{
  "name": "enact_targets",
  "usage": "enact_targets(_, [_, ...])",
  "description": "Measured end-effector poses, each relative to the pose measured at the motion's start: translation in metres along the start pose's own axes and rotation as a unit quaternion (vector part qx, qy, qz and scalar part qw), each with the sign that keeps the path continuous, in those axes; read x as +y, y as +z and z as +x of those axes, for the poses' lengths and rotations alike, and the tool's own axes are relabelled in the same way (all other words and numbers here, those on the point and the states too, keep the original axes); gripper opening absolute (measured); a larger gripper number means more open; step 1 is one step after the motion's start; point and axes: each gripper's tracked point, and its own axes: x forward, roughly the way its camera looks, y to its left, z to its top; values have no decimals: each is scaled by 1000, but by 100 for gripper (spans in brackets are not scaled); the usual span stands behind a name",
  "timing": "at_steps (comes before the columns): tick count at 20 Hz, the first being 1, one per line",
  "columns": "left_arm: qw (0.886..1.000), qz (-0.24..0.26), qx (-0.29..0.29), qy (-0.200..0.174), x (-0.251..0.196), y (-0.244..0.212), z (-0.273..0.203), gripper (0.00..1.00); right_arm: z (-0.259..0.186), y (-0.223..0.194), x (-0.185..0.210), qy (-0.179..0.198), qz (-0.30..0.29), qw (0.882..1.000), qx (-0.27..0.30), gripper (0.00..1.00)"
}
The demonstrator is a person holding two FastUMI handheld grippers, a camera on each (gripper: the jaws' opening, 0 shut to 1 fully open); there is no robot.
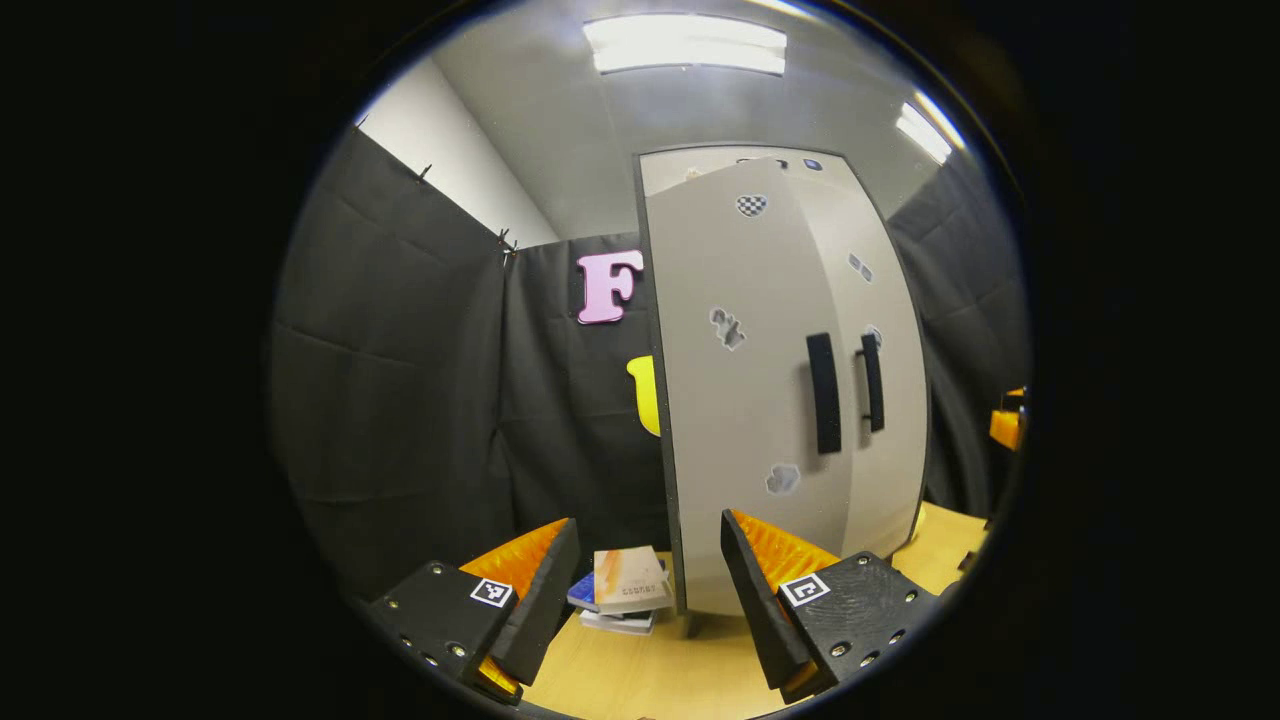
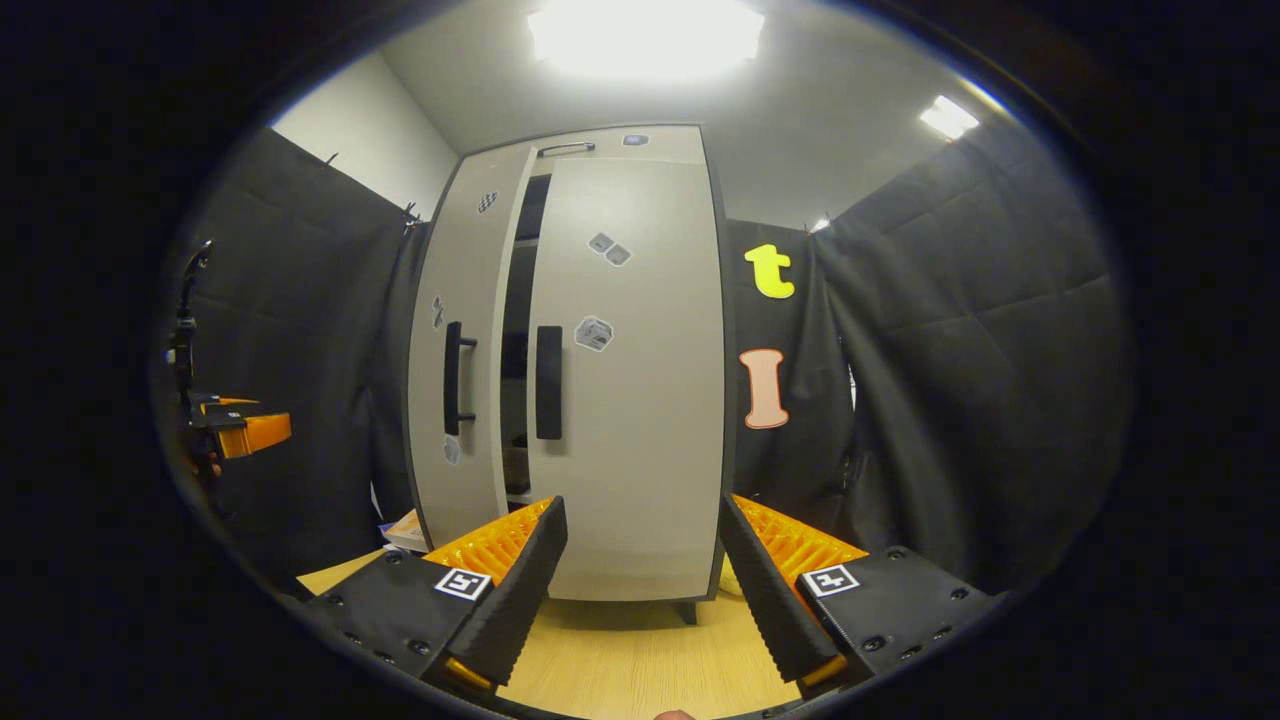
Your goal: Grab one shoe with the right hand and put it into the shoe cabinet, grab the other shoe with the left hand and put it into the shoe cabinet; then close the right door with the right hand and the left door with the left hand.
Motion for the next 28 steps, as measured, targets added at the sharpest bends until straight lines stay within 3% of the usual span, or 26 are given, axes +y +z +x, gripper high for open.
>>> enact_targets(6, [1000,-21,17,3,-6,-32,-37,78,-13,-10,4,10,-11,1000,-6,97])
enact_targets(8, [1000,-21,14,14,-3,-37,-49,78,-16,-14,3,9,-11,1000,-6,92])
enact_targets(9, [1000,-21,11,20,-1,-38,-53,78,-19,-16,3,8,-11,1000,-5,97])
enact_targets(10, [999,-23,8,23,-1,-40,-55,78,-21,-19,2,6,-10,1000,-4,92])
enact_targets(11, [999,-24,8,25,0,-44,-57,78,-26,-22,2,6,-9,1000,-4,97])
enact_targets(17, [998,-20,14,61,24,-62,-70,78,-47,-30,-8,-2,-9,1000,-10,97])
enact_targets(18, [998,-21,16,63,24,-64,-73,78,-49,-31,-12,-4,-8,1000,-11,92])
enact_targets(19, [998,-23,17,63,24,-65,-74,78,-49,-32,-14,-6,-7,1000,-10,97])
enact_targets(21, [998,-23,16,62,23,-63,-75,78,-49,-33,-16,-6,-2,1000,-8,97])
enact_targets(22, [998,-20,13,61,23,-61,-74,78,-50,-33,-17,-6,0,1000,-8,92])
enact_targets(24, [998,-19,11,59,20,-58,-73,78,-50,-32,-17,-6,2,1000,-10,97])
enact_targets(28, [998,-18,18,53,13,-59,-68,78,-48,-29,-16,-2,-1,1000,-12,97])
